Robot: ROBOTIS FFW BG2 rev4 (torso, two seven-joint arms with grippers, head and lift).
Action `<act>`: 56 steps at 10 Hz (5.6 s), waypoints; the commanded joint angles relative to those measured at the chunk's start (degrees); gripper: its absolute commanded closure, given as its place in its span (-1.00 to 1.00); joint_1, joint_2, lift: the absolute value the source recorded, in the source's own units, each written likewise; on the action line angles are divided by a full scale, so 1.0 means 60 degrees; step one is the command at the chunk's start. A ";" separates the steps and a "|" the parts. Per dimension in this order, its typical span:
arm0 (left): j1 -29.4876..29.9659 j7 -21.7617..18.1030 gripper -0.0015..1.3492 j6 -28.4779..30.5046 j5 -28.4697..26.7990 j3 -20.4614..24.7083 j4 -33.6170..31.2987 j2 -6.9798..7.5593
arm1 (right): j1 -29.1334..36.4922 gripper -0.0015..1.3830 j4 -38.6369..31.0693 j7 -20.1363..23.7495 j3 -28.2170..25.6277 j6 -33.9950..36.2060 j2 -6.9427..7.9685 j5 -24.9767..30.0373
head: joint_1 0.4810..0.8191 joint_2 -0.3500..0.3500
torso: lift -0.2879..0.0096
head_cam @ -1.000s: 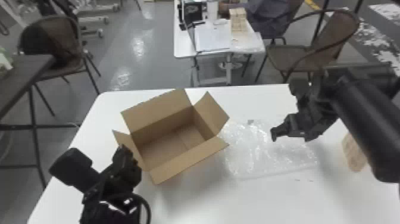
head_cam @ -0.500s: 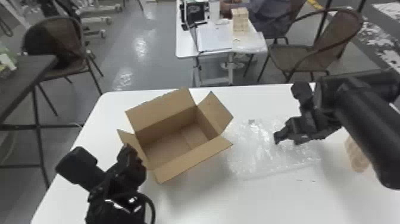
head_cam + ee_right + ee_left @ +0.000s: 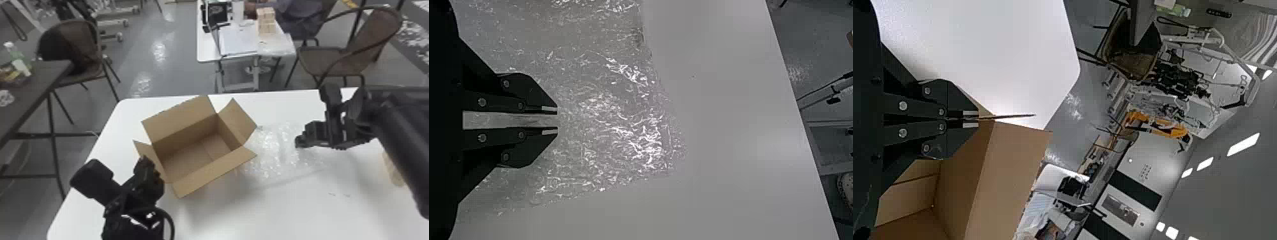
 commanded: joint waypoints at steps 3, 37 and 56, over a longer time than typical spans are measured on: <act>0.0075 0.0000 0.81 -0.0077 -0.0015 0.0014 -0.0015 0.0001 | 0.0722 0.55 -0.1498 -0.0122 -0.0244 0.0017 0.0029 -0.0497 | 0.27 0.54 | 0.26; -0.0203 -0.5259 -1.00 -0.3285 -0.4629 0.1333 0.0805 -0.1185 | 1.1488 -1.00 -1.4418 -0.0752 -0.1943 -0.9285 -0.0015 0.0880 | -0.19 0.22 | 0.26; -0.0496 -0.1640 -1.00 -0.6567 -0.7090 0.1054 0.2475 -0.0848 | 1.1664 -1.00 -1.3085 -0.2656 -0.1006 -1.1936 -0.0118 0.1524 | 0.18 0.23 | 0.26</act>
